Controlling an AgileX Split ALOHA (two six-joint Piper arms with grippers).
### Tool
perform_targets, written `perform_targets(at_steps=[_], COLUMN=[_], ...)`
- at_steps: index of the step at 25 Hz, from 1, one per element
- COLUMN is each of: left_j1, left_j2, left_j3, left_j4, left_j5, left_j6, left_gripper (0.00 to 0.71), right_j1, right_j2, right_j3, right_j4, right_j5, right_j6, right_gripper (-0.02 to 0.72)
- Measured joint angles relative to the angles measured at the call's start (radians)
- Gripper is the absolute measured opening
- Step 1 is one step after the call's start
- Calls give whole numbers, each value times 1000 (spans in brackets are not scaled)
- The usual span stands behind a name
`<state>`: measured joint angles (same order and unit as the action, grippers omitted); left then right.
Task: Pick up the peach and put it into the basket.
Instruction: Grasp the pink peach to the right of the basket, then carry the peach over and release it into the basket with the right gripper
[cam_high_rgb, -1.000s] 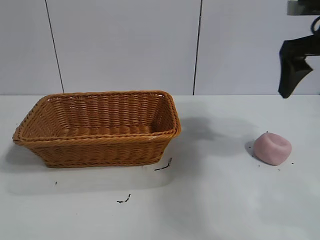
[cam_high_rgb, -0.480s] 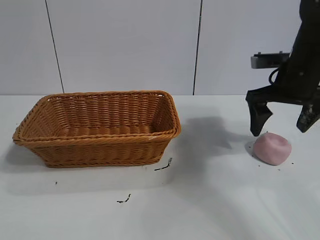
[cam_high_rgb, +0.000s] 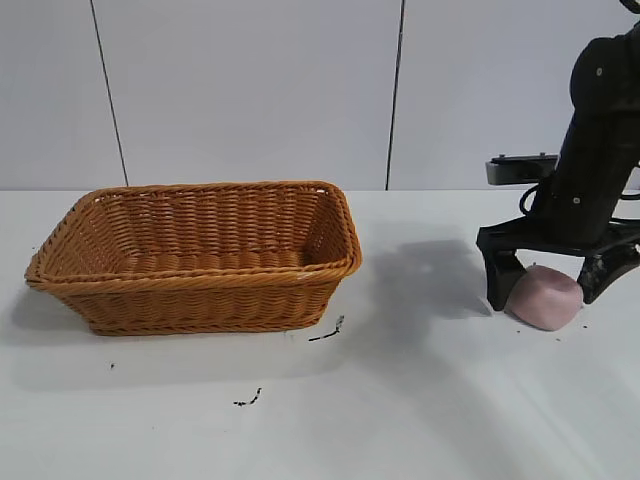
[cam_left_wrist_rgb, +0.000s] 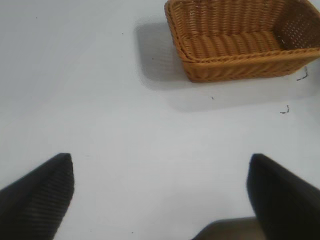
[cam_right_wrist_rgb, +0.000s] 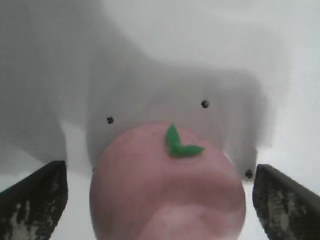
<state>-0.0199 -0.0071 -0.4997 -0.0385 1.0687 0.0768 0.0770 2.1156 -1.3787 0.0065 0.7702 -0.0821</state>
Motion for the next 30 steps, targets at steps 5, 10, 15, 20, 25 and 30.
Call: perform_targets(at_steps=[5,10,15,20,25,30], left_j1=[0,0,0,0,0,0], left_j2=[0,0,0,0,0,0], left_j3=[0,0,0,0,0,0], left_j4=[0,0,0,0,0,0], left_j5=[0,0,0,0,0,0], left_j6=[0,0,0,0,0,0], left_gripper=[692,692,692,692,692,692], right_j1=[0,0,52,168,323,474], right_j2=[-65,-119,-117,-98,-23,60], right_j3=[-95,-271,-408,-507,-606,-660], right_j4=[-23,-6,1,2,1,2], right_j5=[81,220,293,298,316,285], right_j6=[2,4,26,46,49,49], right_gripper=[41,37,37,37,37,37])
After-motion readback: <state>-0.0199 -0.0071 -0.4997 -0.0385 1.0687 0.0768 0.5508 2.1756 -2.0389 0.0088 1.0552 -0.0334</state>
